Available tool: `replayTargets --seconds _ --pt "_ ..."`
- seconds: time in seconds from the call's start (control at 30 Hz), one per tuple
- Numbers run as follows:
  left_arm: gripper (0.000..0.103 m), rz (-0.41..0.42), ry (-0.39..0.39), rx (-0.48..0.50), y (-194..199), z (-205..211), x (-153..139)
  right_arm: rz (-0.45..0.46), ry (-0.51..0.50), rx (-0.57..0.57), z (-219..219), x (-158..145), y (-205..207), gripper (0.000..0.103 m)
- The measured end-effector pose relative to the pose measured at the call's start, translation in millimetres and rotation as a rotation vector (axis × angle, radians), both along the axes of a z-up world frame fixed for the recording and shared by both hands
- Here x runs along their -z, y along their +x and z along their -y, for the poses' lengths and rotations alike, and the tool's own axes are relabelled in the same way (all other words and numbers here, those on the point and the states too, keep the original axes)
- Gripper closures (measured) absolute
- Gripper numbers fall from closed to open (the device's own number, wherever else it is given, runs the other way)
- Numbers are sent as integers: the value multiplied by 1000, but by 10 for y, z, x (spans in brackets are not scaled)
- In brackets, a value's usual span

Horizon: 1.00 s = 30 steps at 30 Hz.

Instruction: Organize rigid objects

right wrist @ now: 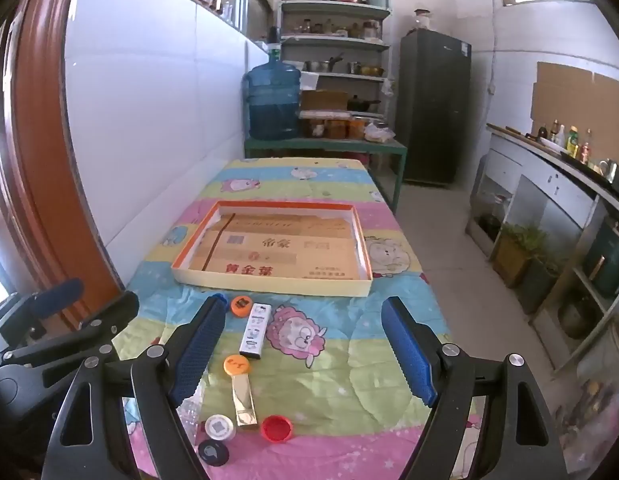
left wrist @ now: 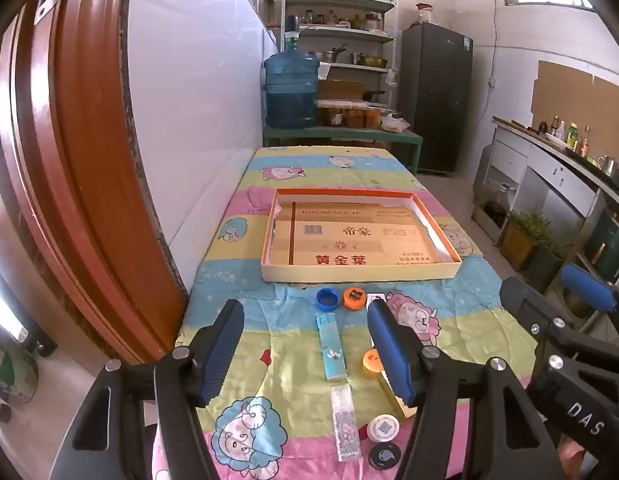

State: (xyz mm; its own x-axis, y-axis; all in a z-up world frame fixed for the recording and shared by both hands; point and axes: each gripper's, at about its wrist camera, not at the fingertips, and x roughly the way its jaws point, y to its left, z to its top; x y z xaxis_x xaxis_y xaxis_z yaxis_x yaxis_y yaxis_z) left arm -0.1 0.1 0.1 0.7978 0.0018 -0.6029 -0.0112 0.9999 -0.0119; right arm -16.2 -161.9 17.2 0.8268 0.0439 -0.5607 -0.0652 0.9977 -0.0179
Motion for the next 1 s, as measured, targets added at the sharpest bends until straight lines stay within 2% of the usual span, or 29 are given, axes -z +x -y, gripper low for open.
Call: replayTargets --seconds 0.27,0.4,1.0 --pt "41 -4 -2 -16 -21 -19 -23 -30 21 14 51 42 10 21" --pt "41 -11 -2 -27 -31 -32 -27 -15 -3 22 55 29 -77 21" --pt "41 -9 -16 -24 -17 26 31 -64 6 20 6 190 86 21"
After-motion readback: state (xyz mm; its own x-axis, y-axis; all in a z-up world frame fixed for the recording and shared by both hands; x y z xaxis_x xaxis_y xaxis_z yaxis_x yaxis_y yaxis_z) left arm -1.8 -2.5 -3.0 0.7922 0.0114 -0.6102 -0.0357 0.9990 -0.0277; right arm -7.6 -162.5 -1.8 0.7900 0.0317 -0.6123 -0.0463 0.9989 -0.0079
